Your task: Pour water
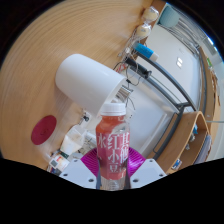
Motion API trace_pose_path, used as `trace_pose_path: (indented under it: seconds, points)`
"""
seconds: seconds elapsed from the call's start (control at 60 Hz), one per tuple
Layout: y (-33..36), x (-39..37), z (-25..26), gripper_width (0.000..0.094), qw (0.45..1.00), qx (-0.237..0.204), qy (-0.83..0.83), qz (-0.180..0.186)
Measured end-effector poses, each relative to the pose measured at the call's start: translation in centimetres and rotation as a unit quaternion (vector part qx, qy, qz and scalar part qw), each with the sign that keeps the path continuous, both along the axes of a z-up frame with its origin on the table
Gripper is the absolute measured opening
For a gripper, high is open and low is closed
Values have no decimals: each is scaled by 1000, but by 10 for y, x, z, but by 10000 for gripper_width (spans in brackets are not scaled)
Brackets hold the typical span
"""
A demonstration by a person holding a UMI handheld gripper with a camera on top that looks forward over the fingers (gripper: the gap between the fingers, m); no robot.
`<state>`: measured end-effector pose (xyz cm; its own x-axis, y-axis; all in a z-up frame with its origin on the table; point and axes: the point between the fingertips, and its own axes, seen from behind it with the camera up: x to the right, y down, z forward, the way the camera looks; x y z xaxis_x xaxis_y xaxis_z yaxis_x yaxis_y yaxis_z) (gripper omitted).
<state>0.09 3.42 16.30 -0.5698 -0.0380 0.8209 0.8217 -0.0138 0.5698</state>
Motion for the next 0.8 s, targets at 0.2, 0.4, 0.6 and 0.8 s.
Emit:
trace_pose_path:
  seconds: [0.2,0.4,0.6,0.8]
  points:
    - [-1,1,-1,337,1000,-2,12,-1]
    - [-10,23,9,337,968,-19,251,-15]
    - [-15,39,-10,336,758,-83,647,-29]
    - [-10,36,-27,335,515,-137,846,-2]
